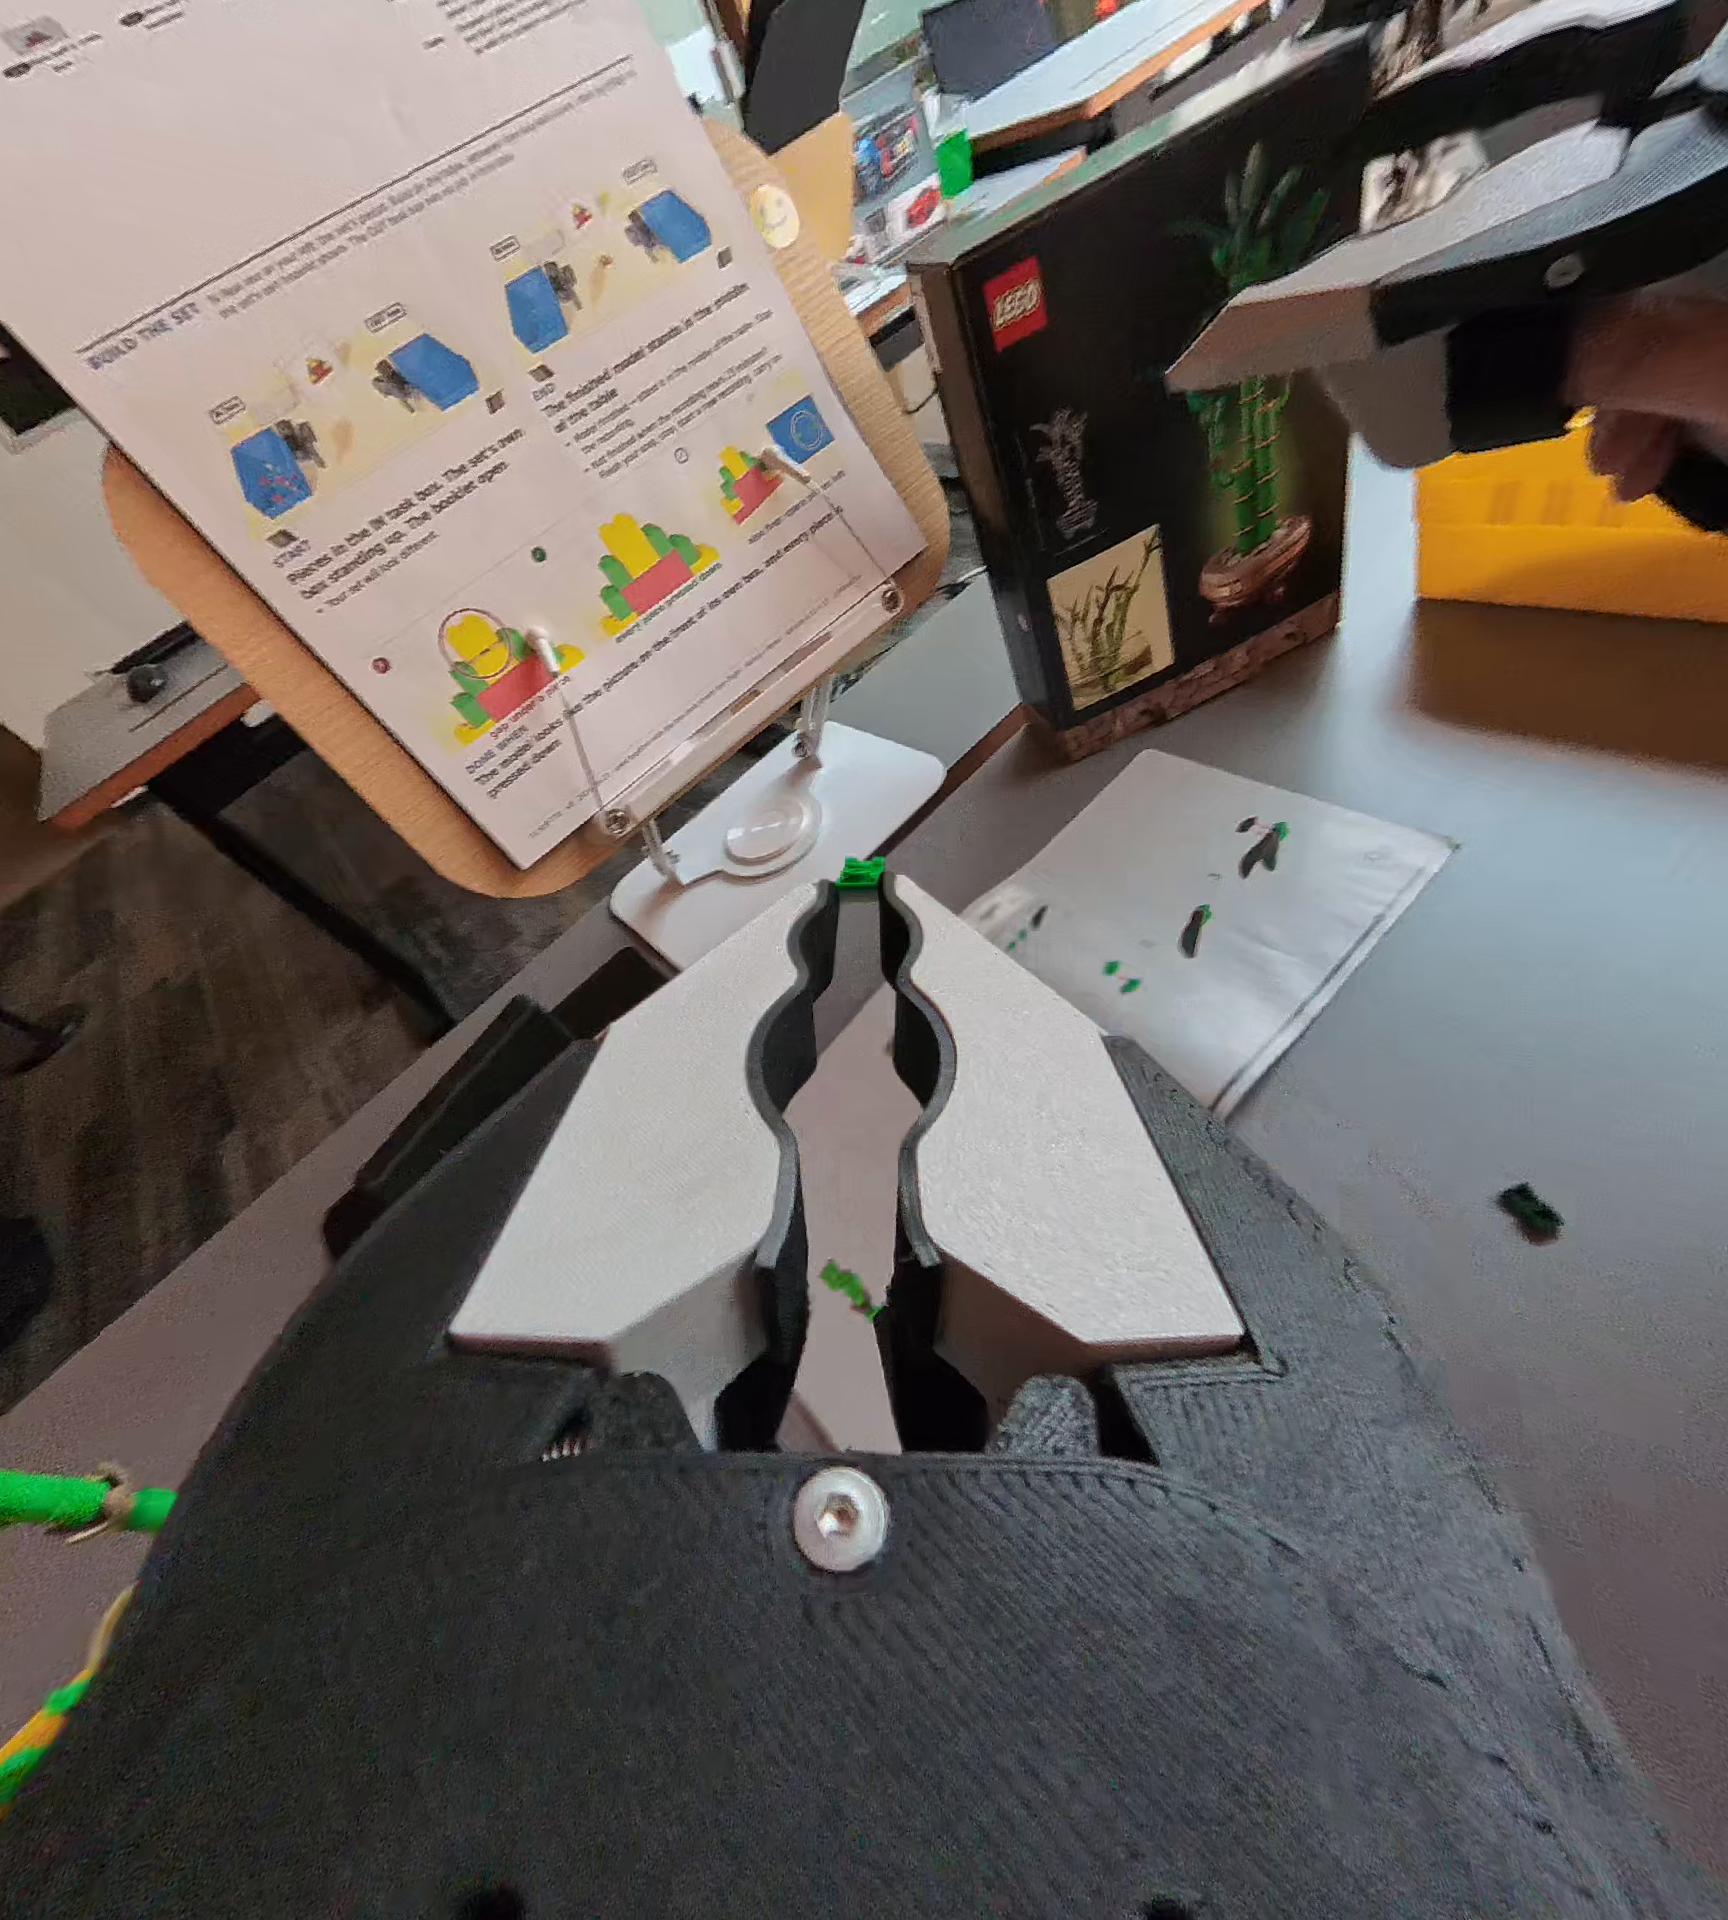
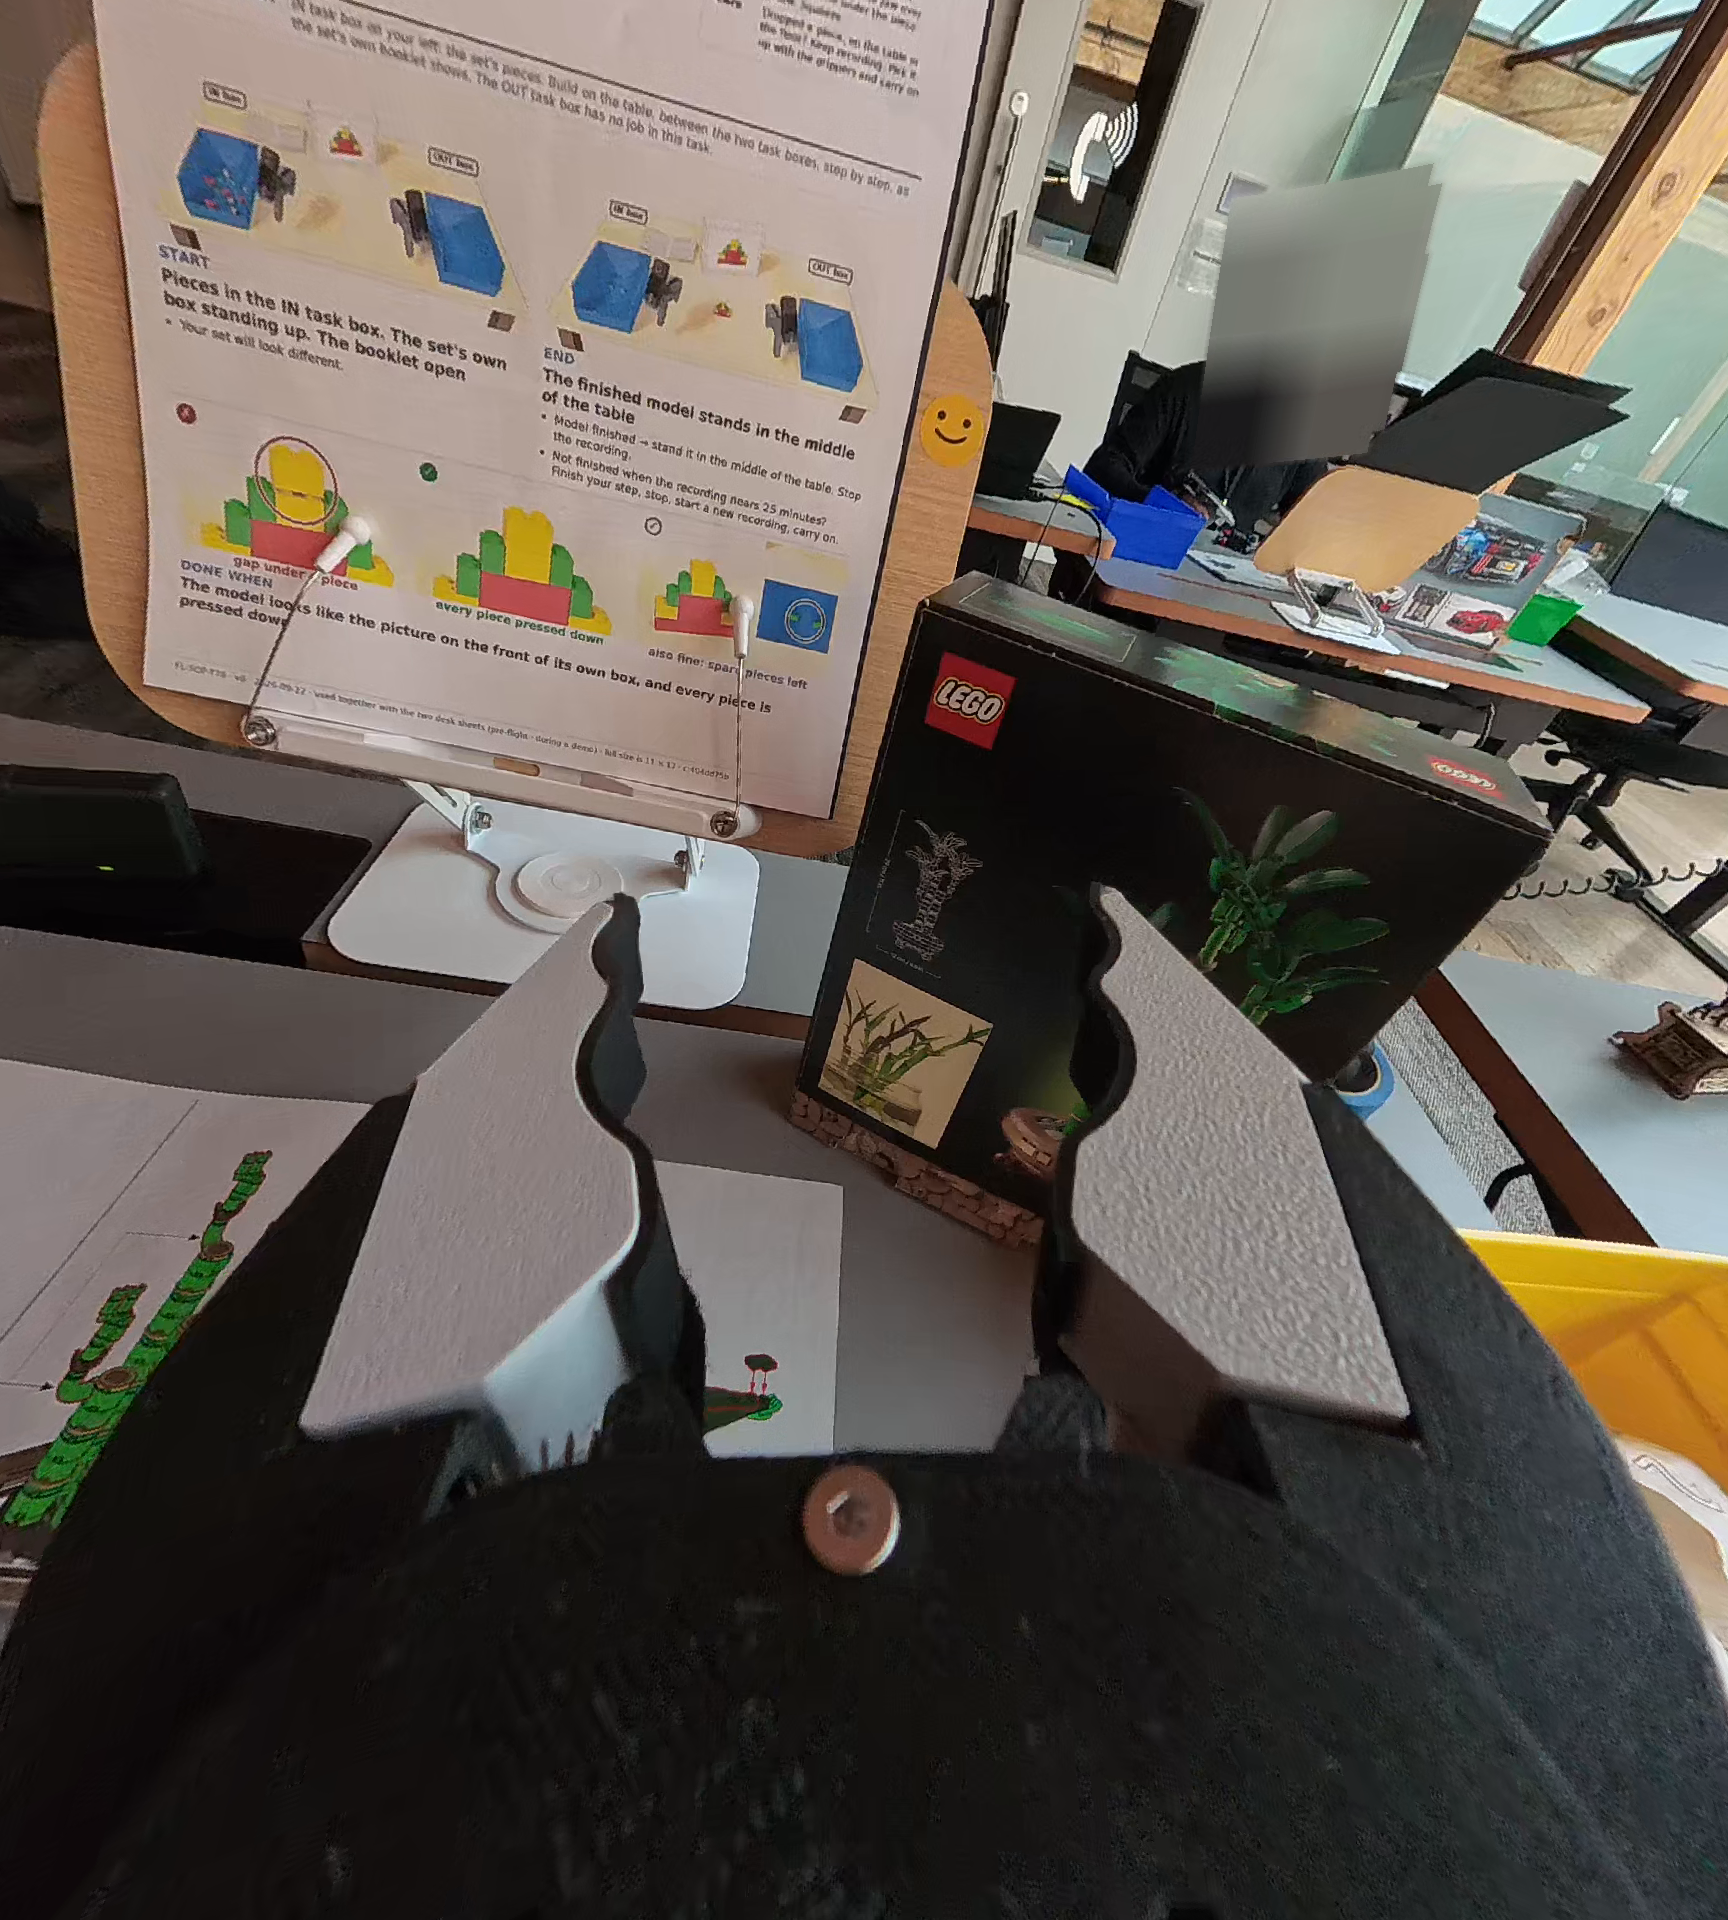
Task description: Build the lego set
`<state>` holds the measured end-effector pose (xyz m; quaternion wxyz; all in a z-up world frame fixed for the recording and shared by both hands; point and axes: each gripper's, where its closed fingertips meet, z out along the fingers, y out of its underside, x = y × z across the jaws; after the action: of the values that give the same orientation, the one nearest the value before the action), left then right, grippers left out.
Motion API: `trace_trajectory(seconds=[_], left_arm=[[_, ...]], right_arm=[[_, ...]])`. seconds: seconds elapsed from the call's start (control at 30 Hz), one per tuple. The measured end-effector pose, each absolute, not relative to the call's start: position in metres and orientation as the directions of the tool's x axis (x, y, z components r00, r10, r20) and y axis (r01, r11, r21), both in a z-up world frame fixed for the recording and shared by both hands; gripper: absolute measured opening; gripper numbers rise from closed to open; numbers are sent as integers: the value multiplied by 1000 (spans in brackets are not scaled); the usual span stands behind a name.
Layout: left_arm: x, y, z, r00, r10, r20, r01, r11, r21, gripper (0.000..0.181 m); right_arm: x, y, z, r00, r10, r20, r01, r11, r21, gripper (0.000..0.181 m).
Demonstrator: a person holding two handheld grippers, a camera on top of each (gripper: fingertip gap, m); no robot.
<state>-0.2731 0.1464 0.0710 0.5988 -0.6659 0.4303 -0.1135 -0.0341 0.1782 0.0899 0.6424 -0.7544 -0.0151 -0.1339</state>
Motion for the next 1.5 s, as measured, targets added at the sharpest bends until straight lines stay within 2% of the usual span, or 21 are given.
trace_trajectory(seconds=[0.3,0.63,0.7,0.77,0.83,0.87,0.93,1.03,1.17,1.33,1.43,1.5], left_arm=[[-329,179,79,679,-372,-632,-663,57,-746,6],[-340,181,84,681,-337,-650,-678,44,-734,6],[-335,179,82,681,-376,-629,-660,58,-749,6],[-310,164,82,683,-568,-460,-504,89,-859,6],[-276,129,98,521,-837,-170,-205,70,-976,6],[-268,110,111,395,-916,-78,-80,51,-995,6],[-263,88,124,231,-971,-60,25,68,-997,5],[-260,74,126,165,-974,-153,49,163,-985,5],[-255,67,119,93,-990,-106,38,110,-993,6],[-251,76,106,71,-997,-10,31,13,-999,6],[-243,92,80,114,-993,-22,-34,18,-999,6],[-234,99,61,107,-994,-17,-53,11,-999,6]], right_arm=[[-39,188,71,964,-113,241,209,-235,-949,83],[-49,192,58,957,-78,280,250,-274,-929,83],[-52,193,56,958,-50,282,257,-282,-924,82],[-71,192,47,974,101,204,226,-307,-925,72],[-102,182,45,937,343,68,183,-315,-931,72],[-113,174,50,896,443,14,164,-300,-940,71],[-115,164,64,849,528,-26,129,-255,-958,69],[-104,151,83,813,581,22,142,-162,-976,67],[-91,134,72,757,638,142,291,-135,-947,70],[-75,113,26,662,706,250,525,-200,-827,72],[-61,108,-8,647,731,218,600,-310,-737,52],[-50,113,-34,676,719,160,602,-414,-682,51]])
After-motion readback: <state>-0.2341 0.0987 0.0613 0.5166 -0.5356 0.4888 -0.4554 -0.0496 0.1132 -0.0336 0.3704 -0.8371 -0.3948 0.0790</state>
